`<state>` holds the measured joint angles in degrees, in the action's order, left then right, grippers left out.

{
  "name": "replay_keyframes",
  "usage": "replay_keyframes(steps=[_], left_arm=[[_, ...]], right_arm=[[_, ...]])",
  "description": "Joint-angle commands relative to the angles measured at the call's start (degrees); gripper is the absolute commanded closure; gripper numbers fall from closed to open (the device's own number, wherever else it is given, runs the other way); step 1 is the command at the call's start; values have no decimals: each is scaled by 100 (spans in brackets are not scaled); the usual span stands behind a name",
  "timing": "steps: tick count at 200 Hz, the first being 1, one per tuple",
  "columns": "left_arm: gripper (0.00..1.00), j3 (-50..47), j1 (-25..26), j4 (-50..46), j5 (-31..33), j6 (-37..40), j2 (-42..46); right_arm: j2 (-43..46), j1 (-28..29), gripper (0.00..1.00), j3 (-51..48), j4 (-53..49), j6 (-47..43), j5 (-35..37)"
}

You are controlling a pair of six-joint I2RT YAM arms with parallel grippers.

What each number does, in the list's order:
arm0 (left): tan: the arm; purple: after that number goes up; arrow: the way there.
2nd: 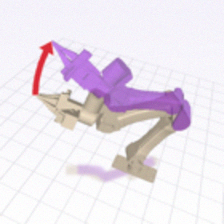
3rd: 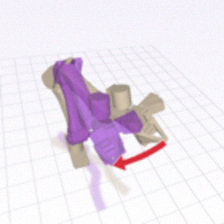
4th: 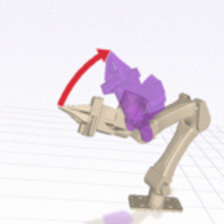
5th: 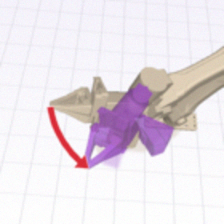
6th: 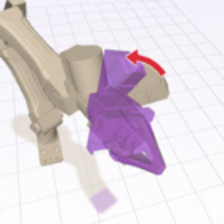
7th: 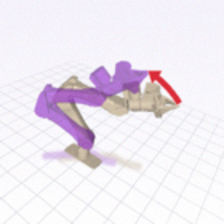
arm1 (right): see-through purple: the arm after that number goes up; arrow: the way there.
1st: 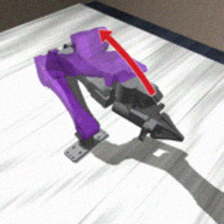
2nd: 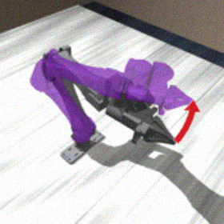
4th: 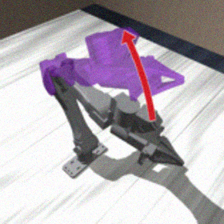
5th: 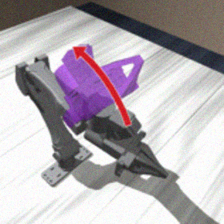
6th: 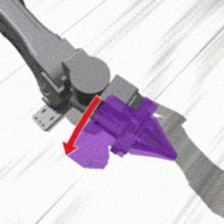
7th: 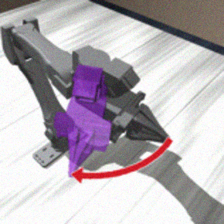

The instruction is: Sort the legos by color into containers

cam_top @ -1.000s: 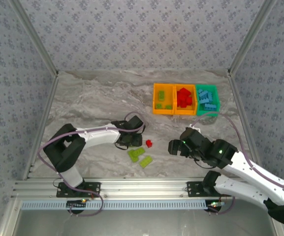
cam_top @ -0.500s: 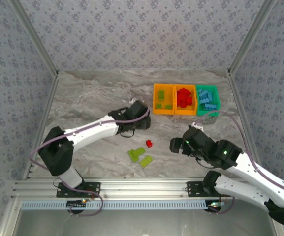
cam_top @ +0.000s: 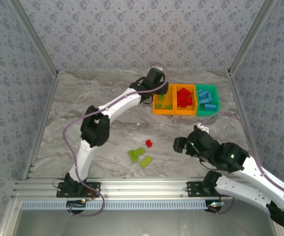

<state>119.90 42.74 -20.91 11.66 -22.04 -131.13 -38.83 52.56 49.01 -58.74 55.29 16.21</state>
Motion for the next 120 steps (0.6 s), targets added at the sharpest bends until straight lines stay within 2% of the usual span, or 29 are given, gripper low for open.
replay_keyframes(steps=[1, 28, 50, 92, 120], left_arm=[[27, 829, 27, -358, -259, 305, -200], [18, 1064, 30, -390, -434, 278, -141], [17, 623, 45, -340, -484, 254, 350], [17, -2517, 49, 1199, -611, 69, 2857], [16, -4370, 70, 1415, -557, 148, 4706]], right_arm=[[114, 52, 0, 128, -321, 186, 276], [163, 49, 0, 69, -356, 210, 287], [165, 47, 0, 13, -320, 199, 304], [-164, 52, 0, -199, 592, -260, -169], [-1012, 137, 0, -142, 1296, -611, -656]])
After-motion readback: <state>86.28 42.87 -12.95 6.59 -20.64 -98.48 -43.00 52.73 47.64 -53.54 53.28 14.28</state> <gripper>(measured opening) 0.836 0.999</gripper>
